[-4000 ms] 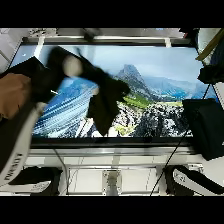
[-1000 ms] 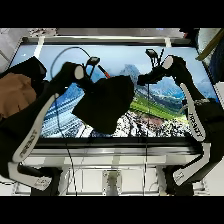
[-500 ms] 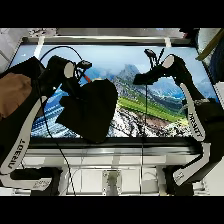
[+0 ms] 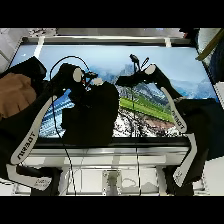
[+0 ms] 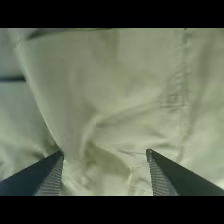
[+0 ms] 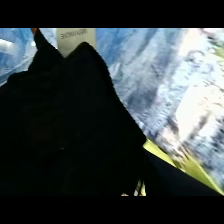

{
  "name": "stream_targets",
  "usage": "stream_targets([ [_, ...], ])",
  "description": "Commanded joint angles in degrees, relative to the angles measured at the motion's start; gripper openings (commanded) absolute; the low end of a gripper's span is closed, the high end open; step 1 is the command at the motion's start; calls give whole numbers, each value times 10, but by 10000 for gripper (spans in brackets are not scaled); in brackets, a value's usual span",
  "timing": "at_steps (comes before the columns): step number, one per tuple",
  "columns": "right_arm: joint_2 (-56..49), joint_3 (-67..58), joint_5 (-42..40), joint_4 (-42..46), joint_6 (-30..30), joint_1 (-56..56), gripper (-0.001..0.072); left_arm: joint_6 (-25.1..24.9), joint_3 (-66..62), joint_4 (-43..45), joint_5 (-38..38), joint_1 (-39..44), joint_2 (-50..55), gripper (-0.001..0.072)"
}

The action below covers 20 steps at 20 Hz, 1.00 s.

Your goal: Fold the clothes and pants, and hang the long-sleeved shirts on hangers.

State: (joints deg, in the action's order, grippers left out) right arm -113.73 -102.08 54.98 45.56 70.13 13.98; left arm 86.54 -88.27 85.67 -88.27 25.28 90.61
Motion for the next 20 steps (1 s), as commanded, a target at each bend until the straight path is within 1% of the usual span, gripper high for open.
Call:
stream_targets([
  [1,-64,-58,-7,-44,-23,19,507,0,0,-7,8,0,15,591],
  [4,-103,-118,-13,-37,-17,16,507,-7,1,-7,8,0,26,591],
  [6,-119,-143,-2,-7,0,11,479,-22,1,-7,8,0,30,591],
  [9,-128,-144,45,5,-3,9,479,-22,1,-7,8,0,34,591],
  [12,-131,-144,97,-10,-41,19,479,-22,1,-7,8,0,34,591],
  [14,-130,-144,111,-54,-79,24,479,-21,1,-7,8,0,34,591],
  [15,-129,-144,110,-76,-93,25,436,-21,1,-7,7,0,34,591],
  [16,-129,-149,110,-83,-98,25,315,-21,1,-7,7,0,34,591],
  [18,-124,-157,111,-80,-98,17,52,-21,1,-7,7,0,34,591],
  [19,-117,-157,114,-80,-98,10,10,-21,1,-7,7,0,34,590],
  [20,-109,-158,122,-76,-98,1,10,-21,1,-7,6,0,34,590],
])
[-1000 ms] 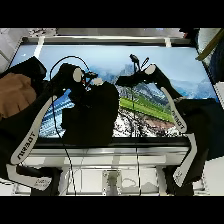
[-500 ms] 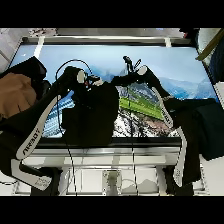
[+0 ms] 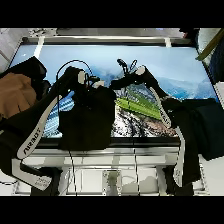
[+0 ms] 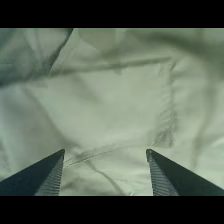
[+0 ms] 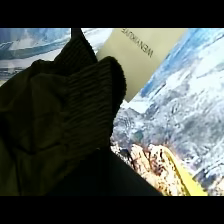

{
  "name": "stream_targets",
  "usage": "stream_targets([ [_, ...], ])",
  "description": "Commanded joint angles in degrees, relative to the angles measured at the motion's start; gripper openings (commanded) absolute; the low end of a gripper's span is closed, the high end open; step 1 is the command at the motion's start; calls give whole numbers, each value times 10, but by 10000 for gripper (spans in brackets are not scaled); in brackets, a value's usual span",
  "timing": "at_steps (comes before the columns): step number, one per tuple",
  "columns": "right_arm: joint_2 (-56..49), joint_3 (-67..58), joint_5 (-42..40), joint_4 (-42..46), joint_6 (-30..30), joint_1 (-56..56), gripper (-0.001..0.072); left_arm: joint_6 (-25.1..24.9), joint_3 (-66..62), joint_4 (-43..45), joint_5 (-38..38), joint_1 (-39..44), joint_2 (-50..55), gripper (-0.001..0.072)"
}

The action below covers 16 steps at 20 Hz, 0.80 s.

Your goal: Fold the clothes and pants, and hang the long-sleeved shirts on hangers.

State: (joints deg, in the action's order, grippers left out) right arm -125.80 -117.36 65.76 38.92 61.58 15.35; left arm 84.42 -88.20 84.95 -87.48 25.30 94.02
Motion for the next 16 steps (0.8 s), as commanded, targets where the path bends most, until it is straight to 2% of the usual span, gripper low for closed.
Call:
stream_targets([
  [1,23,-5,28,-5,-13,-27,9,0,0,1,-2,-1,0,590],
  [4,74,-5,104,50,-10,-87,9,0,0,0,-15,-1,-3,590],
  [9,177,0,243,198,36,-210,8,4,0,0,-19,-1,-23,590],
  [13,243,53,338,241,39,-283,8,17,0,0,-11,-1,-52,590],
  [16,281,163,355,241,48,-301,8,44,13,0,18,-1,-55,590],
])
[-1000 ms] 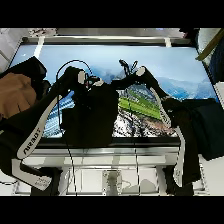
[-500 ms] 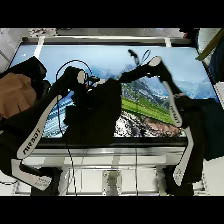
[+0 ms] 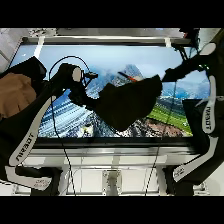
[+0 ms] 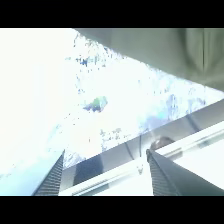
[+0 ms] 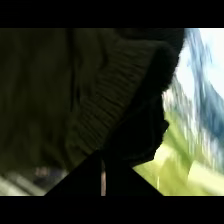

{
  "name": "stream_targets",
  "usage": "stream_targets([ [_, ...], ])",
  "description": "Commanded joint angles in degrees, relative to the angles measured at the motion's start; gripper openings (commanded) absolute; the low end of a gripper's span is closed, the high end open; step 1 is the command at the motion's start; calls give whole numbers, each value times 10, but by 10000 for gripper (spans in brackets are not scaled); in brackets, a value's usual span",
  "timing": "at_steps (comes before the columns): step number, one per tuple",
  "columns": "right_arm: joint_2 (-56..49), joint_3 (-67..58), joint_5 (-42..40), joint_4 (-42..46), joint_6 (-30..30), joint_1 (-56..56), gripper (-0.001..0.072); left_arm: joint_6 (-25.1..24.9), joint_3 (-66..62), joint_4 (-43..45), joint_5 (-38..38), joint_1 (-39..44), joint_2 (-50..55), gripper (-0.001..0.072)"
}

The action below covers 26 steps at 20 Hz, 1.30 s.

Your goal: Fold the clothes and pants, and hang the long-sleeved shirts on hangers.

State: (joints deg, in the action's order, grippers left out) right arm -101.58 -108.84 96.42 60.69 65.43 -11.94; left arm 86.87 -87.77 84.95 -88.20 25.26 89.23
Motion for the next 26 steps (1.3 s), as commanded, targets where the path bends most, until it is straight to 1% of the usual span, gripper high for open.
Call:
stream_targets([
  [1,51,130,43,23,7,-28,9,30,24,0,49,0,-7,590],
  [3,74,246,22,23,-7,-24,9,61,61,0,135,-1,-7,590],
  [5,84,315,19,21,-10,-23,10,135,84,0,262,-1,-7,590],
  [6,86,329,24,21,-10,-23,17,164,87,1,321,-3,-6,590],
  [7,87,328,30,20,-10,-23,99,185,87,1,374,-6,-4,590],
  [8,93,321,30,21,-10,-24,266,200,87,0,408,-12,-2,590],
  [9,99,309,30,22,-10,-24,380,213,87,0,416,-21,2,590],
  [11,105,269,26,24,-10,-24,390,252,87,-1,396,-45,12,590],
  [12,105,249,14,25,-10,-24,390,269,87,-15,389,-60,18,590],
  [14,105,214,-42,25,-10,-24,389,264,87,-61,391,-84,34,590],
  [16,105,198,-104,26,-10,-24,389,223,86,-103,392,-97,53,590],
  [18,105,197,-141,28,-10,-24,389,169,85,-161,398,-100,77,590],
  [19,105,197,-151,31,-10,-24,389,148,85,-192,402,-100,90,590],
  [22,105,197,-147,46,-9,-24,389,116,85,-252,422,-100,115,590],
  [26,105,197,-149,52,-5,-24,389,117,84,-276,471,-100,122,589],
])
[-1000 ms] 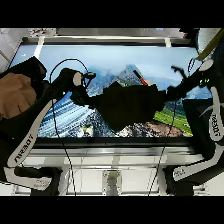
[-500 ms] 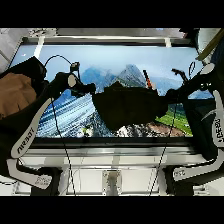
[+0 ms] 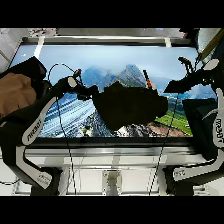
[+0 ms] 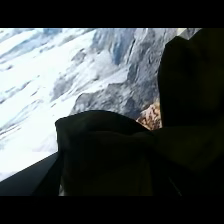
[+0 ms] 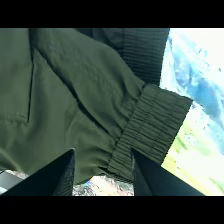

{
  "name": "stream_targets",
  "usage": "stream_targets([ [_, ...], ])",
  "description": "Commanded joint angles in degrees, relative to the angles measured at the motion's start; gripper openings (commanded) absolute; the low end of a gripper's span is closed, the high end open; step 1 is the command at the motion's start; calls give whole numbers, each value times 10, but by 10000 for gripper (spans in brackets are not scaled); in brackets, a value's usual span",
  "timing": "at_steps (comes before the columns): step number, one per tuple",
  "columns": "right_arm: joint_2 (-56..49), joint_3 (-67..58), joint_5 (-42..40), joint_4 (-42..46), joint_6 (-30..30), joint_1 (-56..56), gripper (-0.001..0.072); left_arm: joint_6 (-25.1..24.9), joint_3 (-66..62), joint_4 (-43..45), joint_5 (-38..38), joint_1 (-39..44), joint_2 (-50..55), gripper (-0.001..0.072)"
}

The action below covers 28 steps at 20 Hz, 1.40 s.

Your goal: Fold the clothes and pants, and hang the long-sleeved shirts on hangers.

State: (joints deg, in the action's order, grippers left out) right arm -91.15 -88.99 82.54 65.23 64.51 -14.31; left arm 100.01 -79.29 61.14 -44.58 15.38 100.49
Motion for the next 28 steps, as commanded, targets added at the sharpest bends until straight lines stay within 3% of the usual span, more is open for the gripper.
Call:
stream_targets([
  [1,0,-2,-11,7,4,0,388,-15,0,-38,41,-1,11,588],
  [2,0,-1,-11,7,3,0,388,-15,0,-38,44,-1,14,574],
  [3,0,-1,-11,7,4,0,388,-15,0,-38,45,-1,17,414],
  [4,0,-1,-11,7,4,0,388,-17,0,-38,45,0,19,129],
  [5,0,-2,-11,7,4,0,388,-40,0,-39,47,1,19,17],
  [8,0,-1,-11,32,3,0,388,-67,0,-42,47,0,19,13],
  [12,0,7,-42,140,3,-3,389,-85,0,-42,42,-2,12,13],
  [15,-5,43,-87,136,3,-12,390,-94,0,-42,41,-2,2,13],
  [17,-29,54,-101,114,-1,-12,389,-95,0,-42,41,-2,-1,13],
  [21,-96,54,-103,-13,-42,-10,389,-126,0,-42,41,-2,-1,14],
  [24,-116,54,-101,-41,-43,-10,382,-127,0,-41,41,-2,-1,13],
  [25,-116,54,-98,-42,-43,-9,259,-127,0,-42,41,-2,-1,13],
  [26,-113,54,-93,-44,-43,-10,4,-127,0,-42,41,-2,-1,13],
  [28,-110,42,-63,-49,-47,-10,10,-174,0,-42,42,-2,-6,12],
])
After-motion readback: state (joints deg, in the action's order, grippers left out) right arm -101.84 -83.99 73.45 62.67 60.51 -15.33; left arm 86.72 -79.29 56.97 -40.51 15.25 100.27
